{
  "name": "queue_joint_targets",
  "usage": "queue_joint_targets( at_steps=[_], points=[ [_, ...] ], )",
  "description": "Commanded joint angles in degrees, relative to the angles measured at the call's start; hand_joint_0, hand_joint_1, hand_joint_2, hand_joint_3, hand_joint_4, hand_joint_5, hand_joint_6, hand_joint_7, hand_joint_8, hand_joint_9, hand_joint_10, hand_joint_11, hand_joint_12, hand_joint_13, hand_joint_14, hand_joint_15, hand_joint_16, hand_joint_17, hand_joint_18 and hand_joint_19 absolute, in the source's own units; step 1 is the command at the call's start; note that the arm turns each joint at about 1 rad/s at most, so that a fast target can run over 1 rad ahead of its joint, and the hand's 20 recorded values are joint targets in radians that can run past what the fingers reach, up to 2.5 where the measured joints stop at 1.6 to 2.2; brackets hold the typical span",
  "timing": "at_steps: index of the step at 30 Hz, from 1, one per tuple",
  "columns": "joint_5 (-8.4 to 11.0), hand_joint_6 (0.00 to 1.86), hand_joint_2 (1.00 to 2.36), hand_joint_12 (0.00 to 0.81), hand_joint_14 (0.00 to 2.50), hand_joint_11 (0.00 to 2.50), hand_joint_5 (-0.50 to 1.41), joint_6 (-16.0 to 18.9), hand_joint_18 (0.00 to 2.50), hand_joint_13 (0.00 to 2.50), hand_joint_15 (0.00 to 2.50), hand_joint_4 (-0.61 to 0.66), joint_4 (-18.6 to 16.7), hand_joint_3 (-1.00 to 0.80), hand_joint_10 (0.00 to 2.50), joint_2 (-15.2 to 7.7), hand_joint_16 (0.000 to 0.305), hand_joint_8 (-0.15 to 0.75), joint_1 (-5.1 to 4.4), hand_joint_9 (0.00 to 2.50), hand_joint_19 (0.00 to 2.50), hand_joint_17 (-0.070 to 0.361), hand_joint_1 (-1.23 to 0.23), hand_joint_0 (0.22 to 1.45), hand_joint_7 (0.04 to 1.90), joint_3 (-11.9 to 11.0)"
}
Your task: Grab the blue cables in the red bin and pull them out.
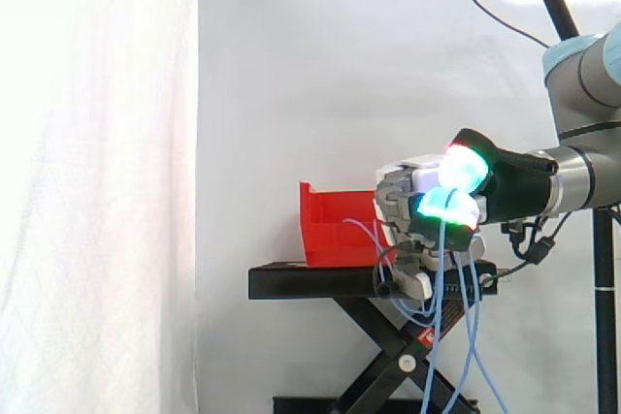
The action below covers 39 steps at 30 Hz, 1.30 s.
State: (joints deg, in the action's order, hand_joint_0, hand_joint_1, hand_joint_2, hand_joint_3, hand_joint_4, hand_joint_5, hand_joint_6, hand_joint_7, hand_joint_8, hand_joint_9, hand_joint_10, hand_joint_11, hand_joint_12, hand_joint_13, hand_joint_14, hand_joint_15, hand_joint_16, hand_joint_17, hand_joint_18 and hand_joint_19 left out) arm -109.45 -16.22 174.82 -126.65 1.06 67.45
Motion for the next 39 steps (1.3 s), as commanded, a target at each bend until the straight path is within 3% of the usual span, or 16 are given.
queue_joint_targets(
  at_steps=[1, 16, 34, 39],
  points=[
    [-0.06, 0.91, 1.0, 0.274, 0.02, 1.9, 0.79, 0.0, 0.87, 1.38, 1.44, 0.0, 0.0, -1.0, 0.0, 0.0, 0.043, 0.155, 0.0, 1.42, 0.69, 0.096, -0.86, 0.97, 0.62, -0.04],
    [0.02, 0.92, 1.0, 0.28, 0.02, 1.82, 0.79, 0.0, 0.87, 1.32, 1.42, 0.0, 0.0, -1.0, 0.01, 0.0, 0.043, 0.17, 0.0, 1.38, 0.68, 0.096, -0.86, 0.97, 0.61, -0.04],
    [0.02, 0.91, 1.0, 0.278, 0.02, 1.98, 0.8, 0.0, 0.87, 1.35, 1.57, 0.01, 0.0, -1.0, 0.01, 0.0, 0.042, 0.174, 0.0, 1.38, 0.69, 0.095, -0.86, 0.97, 0.61, 0.05],
    [0.02, 0.9, 1.0, 0.279, 0.02, 1.88, 0.8, 0.0, 0.86, 1.29, 1.49, 0.0, 0.0, -1.0, 0.01, 0.0, 0.042, 0.179, 0.0, 1.34, 0.68, 0.094, -0.86, 0.97, 0.62, -0.04]
  ],
)
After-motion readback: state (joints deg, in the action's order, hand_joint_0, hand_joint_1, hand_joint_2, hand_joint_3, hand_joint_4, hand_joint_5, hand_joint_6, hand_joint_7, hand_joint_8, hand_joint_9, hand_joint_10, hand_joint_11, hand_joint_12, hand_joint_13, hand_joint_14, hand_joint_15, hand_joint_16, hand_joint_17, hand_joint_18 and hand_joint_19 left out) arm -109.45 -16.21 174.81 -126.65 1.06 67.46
